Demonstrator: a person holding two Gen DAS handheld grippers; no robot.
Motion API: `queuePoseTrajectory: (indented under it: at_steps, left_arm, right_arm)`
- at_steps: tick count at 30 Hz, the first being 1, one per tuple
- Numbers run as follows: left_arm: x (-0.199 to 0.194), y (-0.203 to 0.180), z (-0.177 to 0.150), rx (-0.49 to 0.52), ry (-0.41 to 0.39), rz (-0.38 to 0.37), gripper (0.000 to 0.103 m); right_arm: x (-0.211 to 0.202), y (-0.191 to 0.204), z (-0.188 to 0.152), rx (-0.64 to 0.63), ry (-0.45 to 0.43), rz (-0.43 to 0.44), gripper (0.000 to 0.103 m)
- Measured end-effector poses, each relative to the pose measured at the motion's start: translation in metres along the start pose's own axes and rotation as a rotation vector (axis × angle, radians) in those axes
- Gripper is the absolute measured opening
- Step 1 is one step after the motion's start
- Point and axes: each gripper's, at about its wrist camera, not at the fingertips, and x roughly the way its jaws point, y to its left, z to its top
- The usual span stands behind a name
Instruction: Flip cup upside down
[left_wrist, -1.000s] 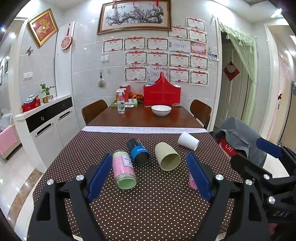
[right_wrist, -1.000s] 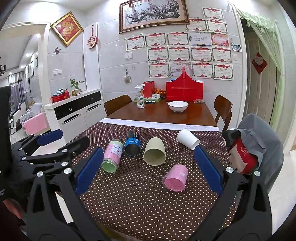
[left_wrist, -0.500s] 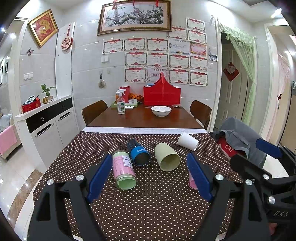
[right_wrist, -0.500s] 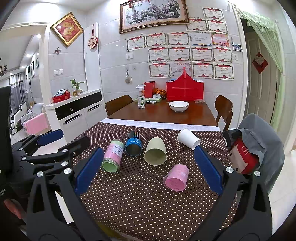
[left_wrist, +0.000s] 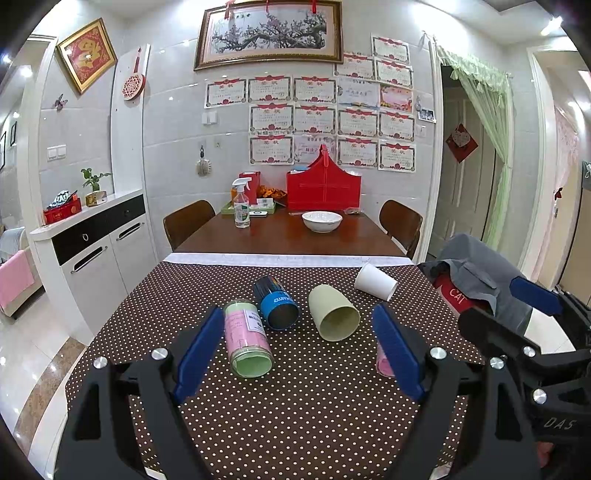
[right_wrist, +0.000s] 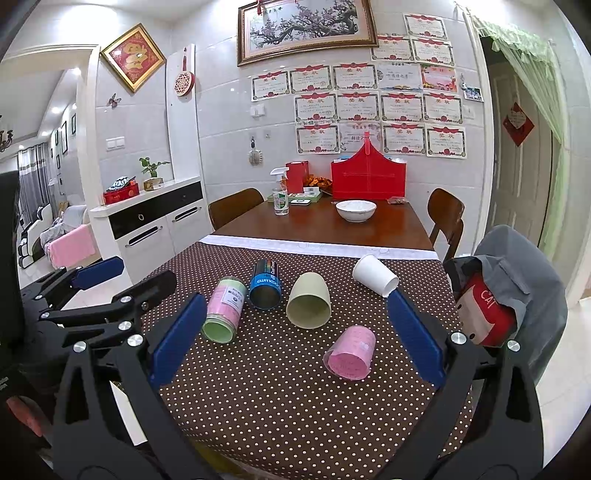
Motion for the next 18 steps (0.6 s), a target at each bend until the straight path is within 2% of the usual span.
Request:
queuePoseTrajectory:
  at_steps: [18]
  left_arm:
    - [-0.0002,0.0024,0.0025,-0.002,0.006,0.010,0.081]
  right_arm:
    - [-0.0009,0.0020,-0.0044,-0.002,0.007,0.004,0.096]
